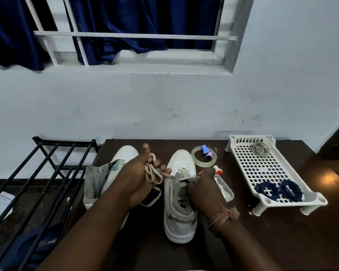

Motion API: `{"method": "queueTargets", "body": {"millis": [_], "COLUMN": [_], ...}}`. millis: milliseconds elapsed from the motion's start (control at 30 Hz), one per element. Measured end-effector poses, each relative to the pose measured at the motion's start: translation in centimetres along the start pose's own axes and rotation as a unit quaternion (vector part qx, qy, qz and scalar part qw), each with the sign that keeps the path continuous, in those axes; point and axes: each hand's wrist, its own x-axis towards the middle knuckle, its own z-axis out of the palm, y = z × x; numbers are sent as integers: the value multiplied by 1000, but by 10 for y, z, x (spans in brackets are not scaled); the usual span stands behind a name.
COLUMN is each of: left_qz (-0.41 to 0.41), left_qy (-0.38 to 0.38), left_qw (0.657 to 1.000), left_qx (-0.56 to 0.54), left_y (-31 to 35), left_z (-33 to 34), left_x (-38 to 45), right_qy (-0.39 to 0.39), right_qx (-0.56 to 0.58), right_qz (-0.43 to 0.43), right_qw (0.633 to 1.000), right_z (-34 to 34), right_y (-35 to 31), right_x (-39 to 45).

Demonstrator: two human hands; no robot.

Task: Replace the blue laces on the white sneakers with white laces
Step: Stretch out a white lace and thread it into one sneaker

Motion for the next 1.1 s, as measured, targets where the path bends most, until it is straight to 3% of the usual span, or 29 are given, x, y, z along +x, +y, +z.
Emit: {"method": "queueTargets", "body": {"millis": [133, 200, 400, 533, 600, 633, 667, 700, 800, 867, 967, 1100], "left_qz": [-25, -12, 87, 101, 107, 114, 126, 130, 126, 114, 88, 75], "left_qy": [55, 86, 123, 87, 111, 134, 145, 145, 88, 30, -69, -155], "left_qw": [988, 960, 813, 722, 657, 651, 666, 705, 878, 954, 990, 985], "left_qx": [144, 265, 563, 679, 738, 738, 721, 682, 454, 275, 87, -31], "left_y": [-3, -6, -22, -31, -33, -31, -27, -20, 3, 16, 22, 20], "left_z": [-12, -19, -21, -26, -29, -26, -22, -16, 3, 14, 26, 33], "left_x": [6, 8, 13, 13, 18, 18, 17, 13, -2, -11, -15, -20], "right_qy": [27, 39, 6, 25, 11, 8, 13, 27, 64, 62, 30, -27], "right_qx": [-16, -29, 6, 26, 55, 71, 82, 93, 123, 117, 115, 157], "right_qz": [-2, 0, 2, -35, -32, -38, -56, -83, -161, -206, -257, -262], "right_qw": [1000, 999, 1000, 999, 998, 997, 995, 992, 977, 970, 959, 952], "right_z": [0, 0, -1, -3, -9, -12, -15, -18, -25, -26, -21, -18], "right_y": [-1, -1, 2, 3, 1, 0, -2, -4, -14, -22, -33, -38], "right_x": [-1, 1, 6, 4, 5, 5, 6, 7, 3, -4, -18, -23]}}
